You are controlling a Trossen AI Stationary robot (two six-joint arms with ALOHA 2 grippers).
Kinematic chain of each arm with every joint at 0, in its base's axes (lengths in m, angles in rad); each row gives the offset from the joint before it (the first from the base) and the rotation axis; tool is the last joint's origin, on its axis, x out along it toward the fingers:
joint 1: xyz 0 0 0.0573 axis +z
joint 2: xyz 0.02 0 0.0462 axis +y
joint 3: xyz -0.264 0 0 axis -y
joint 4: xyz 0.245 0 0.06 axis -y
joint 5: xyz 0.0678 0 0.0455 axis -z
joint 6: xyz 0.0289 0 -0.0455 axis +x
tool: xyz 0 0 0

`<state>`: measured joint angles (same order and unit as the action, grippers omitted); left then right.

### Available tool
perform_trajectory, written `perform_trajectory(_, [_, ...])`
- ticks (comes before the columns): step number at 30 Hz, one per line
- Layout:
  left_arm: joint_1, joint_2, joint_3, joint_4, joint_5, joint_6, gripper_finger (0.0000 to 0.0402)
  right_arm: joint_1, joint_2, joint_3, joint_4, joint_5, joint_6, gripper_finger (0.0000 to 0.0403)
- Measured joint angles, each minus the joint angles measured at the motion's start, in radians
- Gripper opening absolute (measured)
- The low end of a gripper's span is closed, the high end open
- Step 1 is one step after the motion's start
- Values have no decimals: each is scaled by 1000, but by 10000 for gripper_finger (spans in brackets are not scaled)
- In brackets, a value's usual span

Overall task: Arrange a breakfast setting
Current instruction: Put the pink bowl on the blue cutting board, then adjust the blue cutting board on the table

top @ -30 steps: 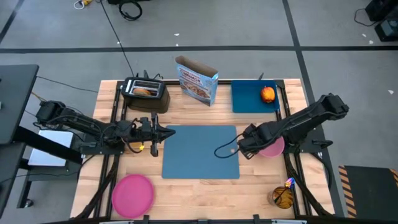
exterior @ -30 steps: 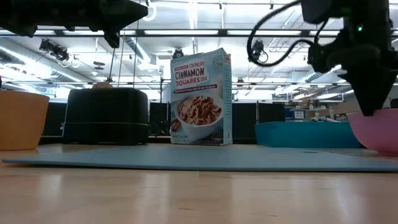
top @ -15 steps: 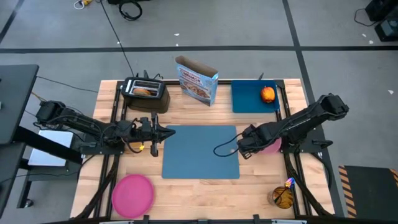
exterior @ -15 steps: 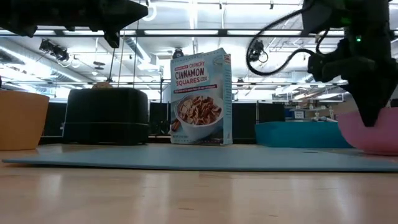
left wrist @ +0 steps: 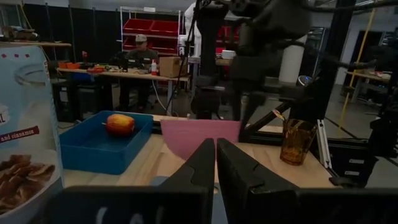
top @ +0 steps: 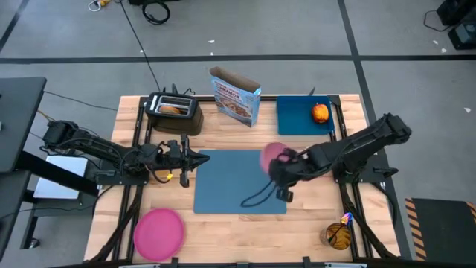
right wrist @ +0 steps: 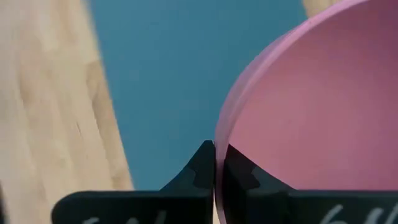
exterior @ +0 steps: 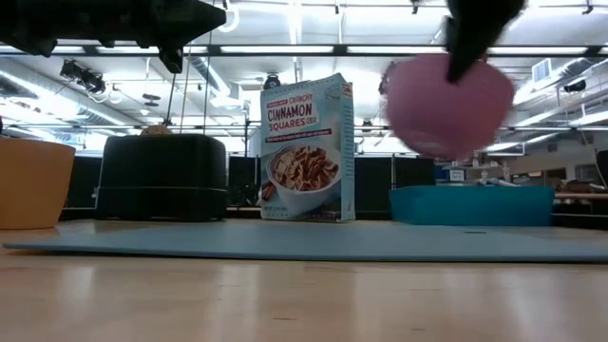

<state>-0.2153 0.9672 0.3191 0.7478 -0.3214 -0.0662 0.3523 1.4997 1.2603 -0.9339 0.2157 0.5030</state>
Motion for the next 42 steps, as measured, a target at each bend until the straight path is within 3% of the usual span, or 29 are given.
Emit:
perform_trajectory(9, [0,0,0,-4,0,0,25,-9,343,246,25,-35,-651,12])
perform_trajectory(16, [0,0,0,-4,0,1,25,-44,487,292,18,-67,-872,16])
perform_trajectory(25, [0,0,0,-5,0,1,25,-83,508,292,29,-111,-870,24])
perform_trajectory(33, [0,0,0,-4,0,1,25,-76,500,293,48,-95,-856,99])
perform_trajectory(38, [0,0,0,-4,0,1,25,-53,413,307,-34,-58,-739,137])
perform_trajectory(42, [0,0,0,-4,0,1,25,-34,329,287,-112,-58,-532,146])
